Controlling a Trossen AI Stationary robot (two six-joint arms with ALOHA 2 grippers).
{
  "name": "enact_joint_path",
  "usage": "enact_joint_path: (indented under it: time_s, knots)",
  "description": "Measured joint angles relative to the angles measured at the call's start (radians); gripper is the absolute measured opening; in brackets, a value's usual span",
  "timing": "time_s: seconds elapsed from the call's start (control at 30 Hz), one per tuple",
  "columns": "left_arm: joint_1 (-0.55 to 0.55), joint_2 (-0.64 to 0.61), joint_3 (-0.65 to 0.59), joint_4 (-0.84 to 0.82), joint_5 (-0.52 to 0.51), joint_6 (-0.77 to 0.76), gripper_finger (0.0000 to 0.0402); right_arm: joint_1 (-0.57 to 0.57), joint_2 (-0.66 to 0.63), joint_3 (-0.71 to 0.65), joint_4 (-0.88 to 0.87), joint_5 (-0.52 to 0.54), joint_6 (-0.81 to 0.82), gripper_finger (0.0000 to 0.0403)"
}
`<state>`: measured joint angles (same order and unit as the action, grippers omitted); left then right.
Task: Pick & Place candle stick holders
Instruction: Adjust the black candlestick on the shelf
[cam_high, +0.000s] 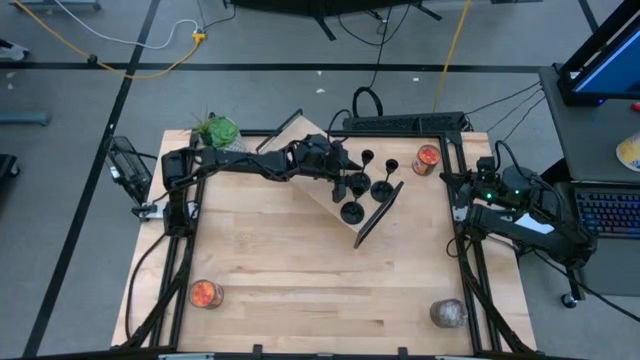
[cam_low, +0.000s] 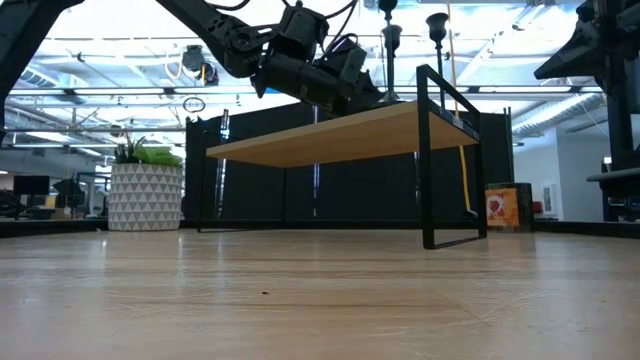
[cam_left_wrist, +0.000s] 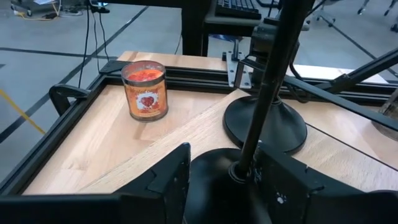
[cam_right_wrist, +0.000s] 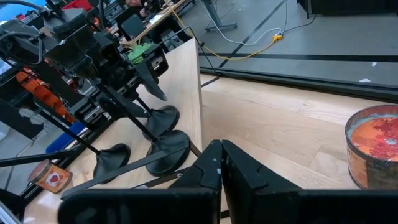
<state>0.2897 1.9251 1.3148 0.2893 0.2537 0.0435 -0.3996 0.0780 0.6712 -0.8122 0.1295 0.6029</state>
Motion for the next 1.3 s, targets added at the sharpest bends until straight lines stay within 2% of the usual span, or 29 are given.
enact_joint_path:
  time_s: [0.6, 1.3]
  knots:
    - [-0.015, 0.0, 0.0, -0.031, 0.005, -0.029, 0.0109, 0.0, 0.0, 0.0, 0.0, 0.0, 0.006, 0.0]
    - [-0.017, -0.041, 0.0, -0.13, 0.013, -0.091, 0.0106, 0.0, 0.0, 0.0, 0.0, 0.0, 0.006, 0.0]
